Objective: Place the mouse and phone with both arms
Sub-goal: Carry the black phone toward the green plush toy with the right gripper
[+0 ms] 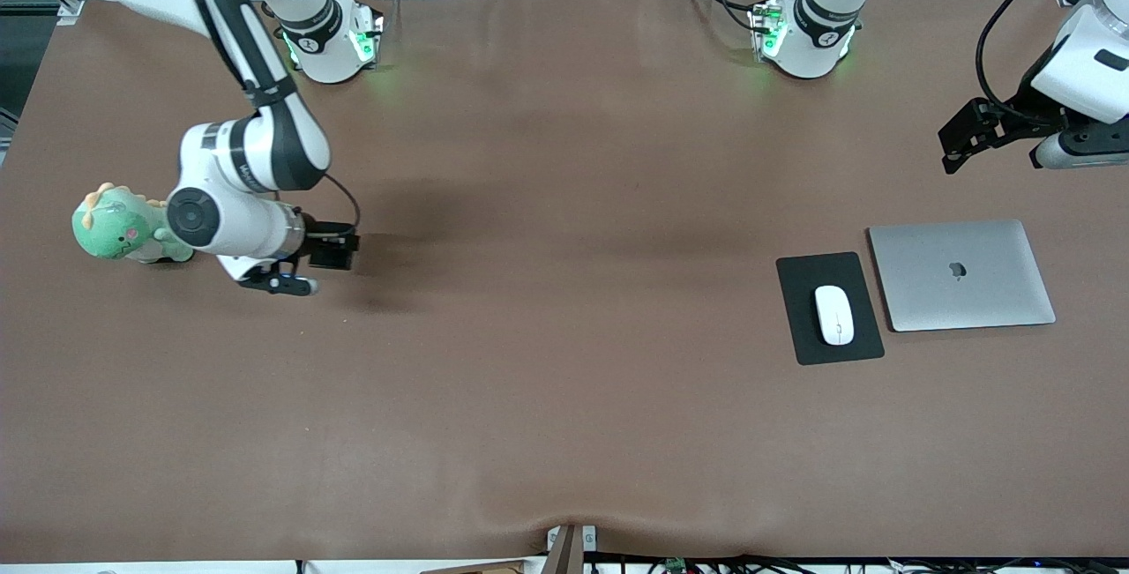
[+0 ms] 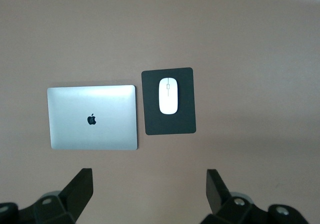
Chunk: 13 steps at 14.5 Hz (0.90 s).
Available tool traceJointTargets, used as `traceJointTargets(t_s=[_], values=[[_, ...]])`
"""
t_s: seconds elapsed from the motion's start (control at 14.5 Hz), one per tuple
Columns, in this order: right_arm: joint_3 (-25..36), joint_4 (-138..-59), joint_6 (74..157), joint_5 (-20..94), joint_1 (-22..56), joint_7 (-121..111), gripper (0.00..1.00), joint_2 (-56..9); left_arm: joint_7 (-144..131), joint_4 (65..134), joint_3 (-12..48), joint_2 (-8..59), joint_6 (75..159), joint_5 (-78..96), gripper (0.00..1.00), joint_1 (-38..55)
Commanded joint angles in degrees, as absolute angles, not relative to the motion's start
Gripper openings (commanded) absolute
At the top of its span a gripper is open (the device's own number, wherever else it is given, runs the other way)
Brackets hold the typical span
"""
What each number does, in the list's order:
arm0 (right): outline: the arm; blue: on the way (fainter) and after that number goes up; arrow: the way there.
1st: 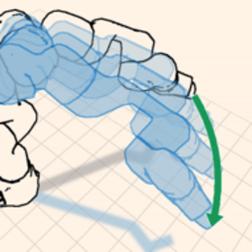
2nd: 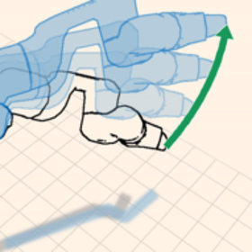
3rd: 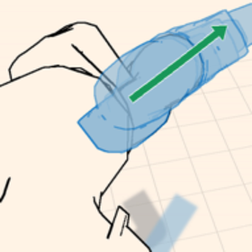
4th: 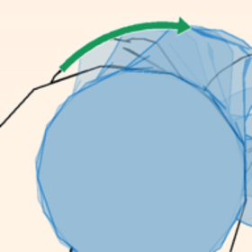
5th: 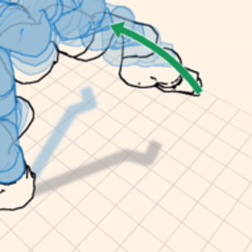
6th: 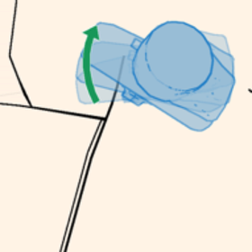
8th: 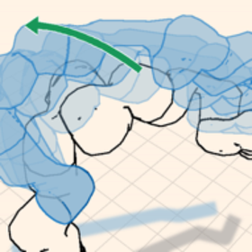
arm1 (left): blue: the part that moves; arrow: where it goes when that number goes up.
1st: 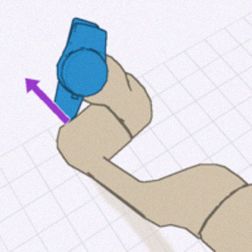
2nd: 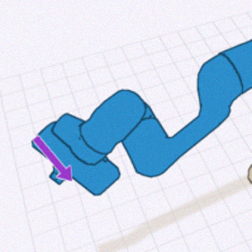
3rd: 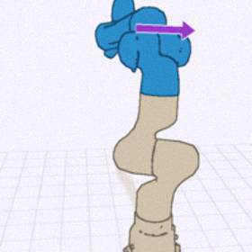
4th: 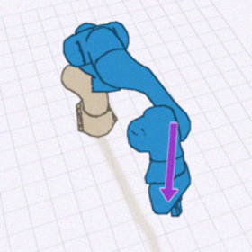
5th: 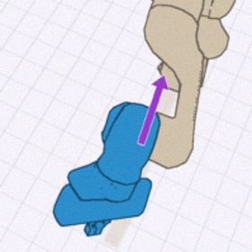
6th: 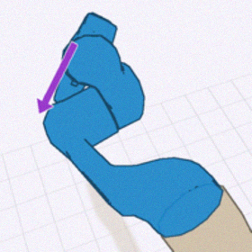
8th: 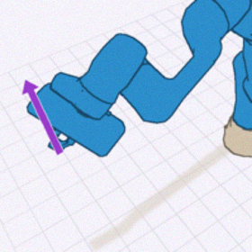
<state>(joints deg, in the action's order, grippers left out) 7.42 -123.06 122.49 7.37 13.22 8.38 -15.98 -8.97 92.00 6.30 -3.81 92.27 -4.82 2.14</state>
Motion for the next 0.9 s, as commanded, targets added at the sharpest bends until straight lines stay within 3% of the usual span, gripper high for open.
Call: traceJointTargets(t_s=[0.0, 0.55, 0.83], values=[[8.8, -126.1, 123.7, 6.2, 9.6, 1.3, 0.0, -13.4, -7.7, 91.8, 6.2, -4.8, 90.4, -3.8, 1.0, 1.9], [12.0, -135.6, 139.6, 6.0, 4.6, -12.0, 0.0, -15.0, -7.7, 91.6, 6.6, -6.2, 89.6, -3.8, 1.0, 1.9], [12.0, -136.2, 144.0, 6.0, 3.2, -12.3, 0.0, -19.0, -7.8, 91.7, 6.7, -6.2, 89.6, -3.8, 1.0, 2.0]])
